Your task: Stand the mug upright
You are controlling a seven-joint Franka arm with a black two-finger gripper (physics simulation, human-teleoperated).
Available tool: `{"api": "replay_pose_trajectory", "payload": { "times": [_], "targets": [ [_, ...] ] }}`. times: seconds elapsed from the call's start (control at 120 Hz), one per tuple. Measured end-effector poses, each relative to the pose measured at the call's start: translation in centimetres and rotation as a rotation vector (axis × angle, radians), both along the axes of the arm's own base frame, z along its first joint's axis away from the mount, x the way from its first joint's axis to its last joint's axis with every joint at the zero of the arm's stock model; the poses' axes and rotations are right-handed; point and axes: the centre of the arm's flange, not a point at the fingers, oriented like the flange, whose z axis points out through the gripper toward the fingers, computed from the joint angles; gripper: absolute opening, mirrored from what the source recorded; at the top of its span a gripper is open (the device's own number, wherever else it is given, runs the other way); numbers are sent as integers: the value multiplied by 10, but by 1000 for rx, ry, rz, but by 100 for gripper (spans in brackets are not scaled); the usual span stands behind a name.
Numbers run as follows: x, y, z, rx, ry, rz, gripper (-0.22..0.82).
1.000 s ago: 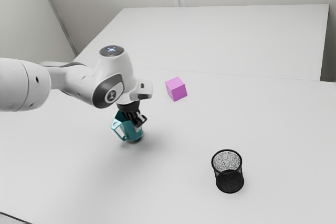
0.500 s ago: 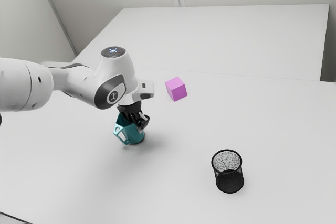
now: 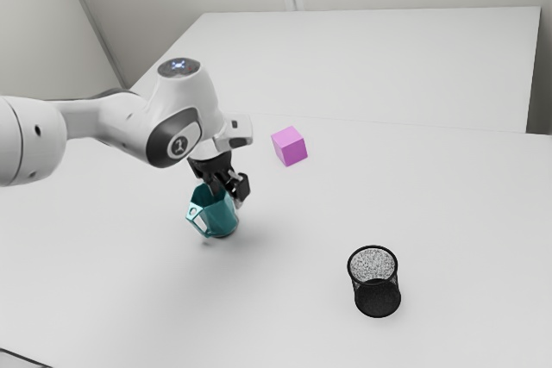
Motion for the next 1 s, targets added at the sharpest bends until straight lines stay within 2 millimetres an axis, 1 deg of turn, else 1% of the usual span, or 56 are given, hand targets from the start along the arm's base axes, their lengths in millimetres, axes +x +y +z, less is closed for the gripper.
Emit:
{"api": "replay_pose_trajectory", "payload": {
  "times": [0.108, 0.175, 0.208, 0.292, 0.392, 0.442, 0.5, 0.583, 0.633, 0.667, 0.775, 0.842, 0.908, 1.0],
  "targets": [
    [-1, -5, 10, -3, -14, 0, 46],
    [1, -3, 26, -7, -38, 8, 50],
    [4, 0, 37, -9, -52, 17, 52],
    [14, 14, 75, -12, -88, 51, 55],
    [12, 29, 119, -26, -107, 95, 57],
    [17, 36, 135, -33, -104, 111, 58],
    [30, 44, 150, -42, -96, 128, 58],
    [54, 54, 165, -55, -73, 142, 59],
    [65, 59, 172, -76, -49, 152, 59],
    [68, 64, 174, -88, -31, 158, 59],
    [67, 88, 178, -106, 12, 178, 60],
    [64, 100, 187, -113, 20, 183, 60],
    [63, 105, 200, -118, 20, 176, 60],
    [63, 104, 214, -119, 25, 153, 60]
  ]
}}
